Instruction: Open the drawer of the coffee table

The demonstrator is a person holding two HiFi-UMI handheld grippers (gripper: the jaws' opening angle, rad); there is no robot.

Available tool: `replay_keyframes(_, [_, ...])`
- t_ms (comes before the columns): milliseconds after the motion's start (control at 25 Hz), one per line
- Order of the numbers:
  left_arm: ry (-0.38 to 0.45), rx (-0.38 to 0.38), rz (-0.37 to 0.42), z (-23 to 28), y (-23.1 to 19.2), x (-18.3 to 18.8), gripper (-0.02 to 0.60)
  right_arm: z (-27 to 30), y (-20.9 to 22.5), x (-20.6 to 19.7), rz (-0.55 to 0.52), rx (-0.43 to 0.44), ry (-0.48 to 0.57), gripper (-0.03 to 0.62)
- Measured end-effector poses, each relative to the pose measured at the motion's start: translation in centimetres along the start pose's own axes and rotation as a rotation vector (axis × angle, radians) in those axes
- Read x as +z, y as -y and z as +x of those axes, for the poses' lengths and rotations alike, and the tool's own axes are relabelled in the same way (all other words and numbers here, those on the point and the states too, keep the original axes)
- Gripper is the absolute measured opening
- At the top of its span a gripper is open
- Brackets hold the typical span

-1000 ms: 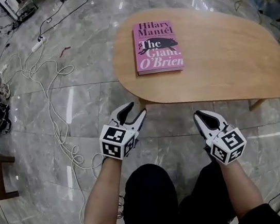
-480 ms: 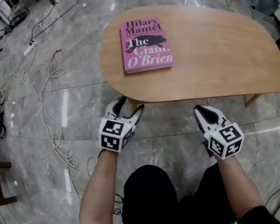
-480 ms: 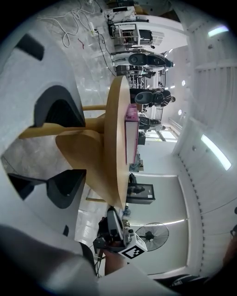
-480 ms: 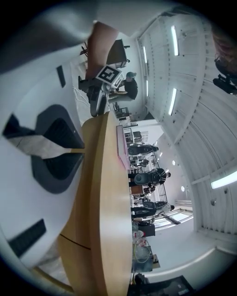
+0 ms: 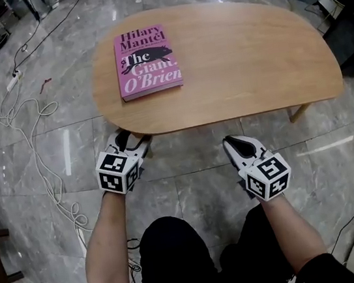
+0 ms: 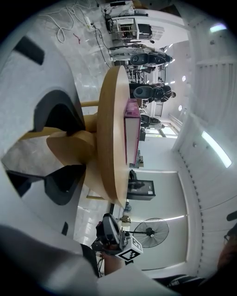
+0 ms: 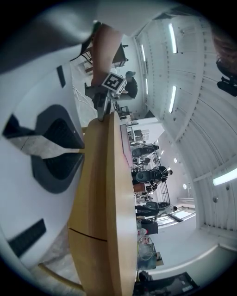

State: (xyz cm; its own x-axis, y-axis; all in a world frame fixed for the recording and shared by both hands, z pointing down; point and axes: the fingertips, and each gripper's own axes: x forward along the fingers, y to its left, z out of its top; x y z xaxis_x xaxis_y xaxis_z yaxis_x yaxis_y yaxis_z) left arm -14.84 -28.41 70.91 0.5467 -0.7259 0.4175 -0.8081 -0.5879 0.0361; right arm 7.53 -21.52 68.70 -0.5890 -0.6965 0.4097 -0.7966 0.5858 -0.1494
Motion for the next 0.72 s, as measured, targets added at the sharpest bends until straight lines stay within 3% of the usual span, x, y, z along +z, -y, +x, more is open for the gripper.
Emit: replay_keyframes(720, [-0.069,-0.148,0.071,-1.4,0.1,-0.3,0.146,-0.9,1.2,-0.1,-0.015,-0.031,-0.017,0.033])
